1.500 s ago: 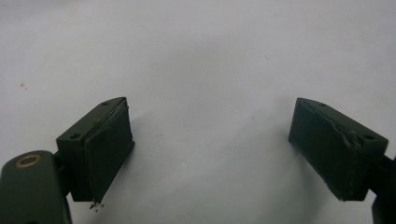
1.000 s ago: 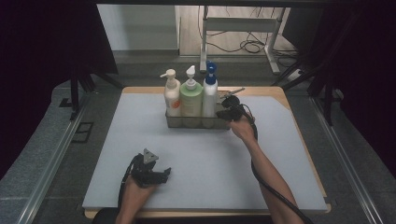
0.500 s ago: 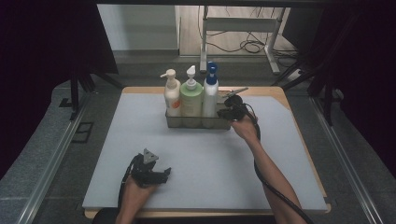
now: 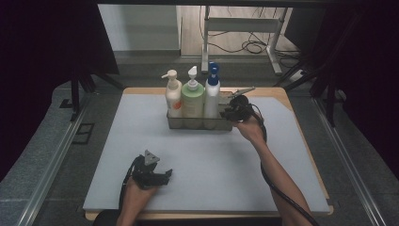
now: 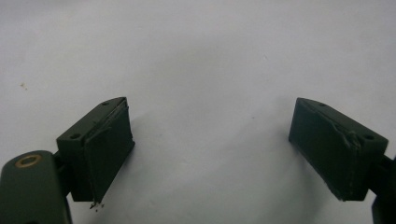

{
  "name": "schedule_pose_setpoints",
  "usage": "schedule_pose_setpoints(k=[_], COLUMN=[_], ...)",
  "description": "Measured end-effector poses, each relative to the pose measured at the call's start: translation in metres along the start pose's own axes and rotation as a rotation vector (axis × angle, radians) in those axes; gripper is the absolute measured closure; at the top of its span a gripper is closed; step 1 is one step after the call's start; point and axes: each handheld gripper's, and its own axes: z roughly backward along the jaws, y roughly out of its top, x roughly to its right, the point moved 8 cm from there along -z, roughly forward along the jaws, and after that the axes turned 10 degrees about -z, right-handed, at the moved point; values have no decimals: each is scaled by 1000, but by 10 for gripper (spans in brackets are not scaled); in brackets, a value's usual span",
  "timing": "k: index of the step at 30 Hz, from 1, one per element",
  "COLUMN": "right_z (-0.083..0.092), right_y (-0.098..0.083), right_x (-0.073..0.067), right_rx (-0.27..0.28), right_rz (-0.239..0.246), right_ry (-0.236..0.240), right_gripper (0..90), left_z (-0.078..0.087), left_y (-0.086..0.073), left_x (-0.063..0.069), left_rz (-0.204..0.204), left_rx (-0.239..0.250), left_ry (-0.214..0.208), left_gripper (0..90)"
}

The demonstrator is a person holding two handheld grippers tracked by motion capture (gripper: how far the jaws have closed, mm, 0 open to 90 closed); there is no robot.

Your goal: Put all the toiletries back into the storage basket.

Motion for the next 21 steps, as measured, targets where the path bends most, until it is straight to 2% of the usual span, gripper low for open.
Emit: schedule_pose_setpoints(k=[14, 21], right_z=[12, 21], right_y=[-9, -10], right_x=[-4, -10], right_rx=[6, 30], right_rz=[22, 49], right_ry=[22, 25], right_gripper=[342, 246], left_z=[0, 0], left_y=[0, 0], left_x=[0, 0], left_rz=[0, 2], left_rx=[0, 2], left_ry=[0, 0], left_gripper=[129, 129])
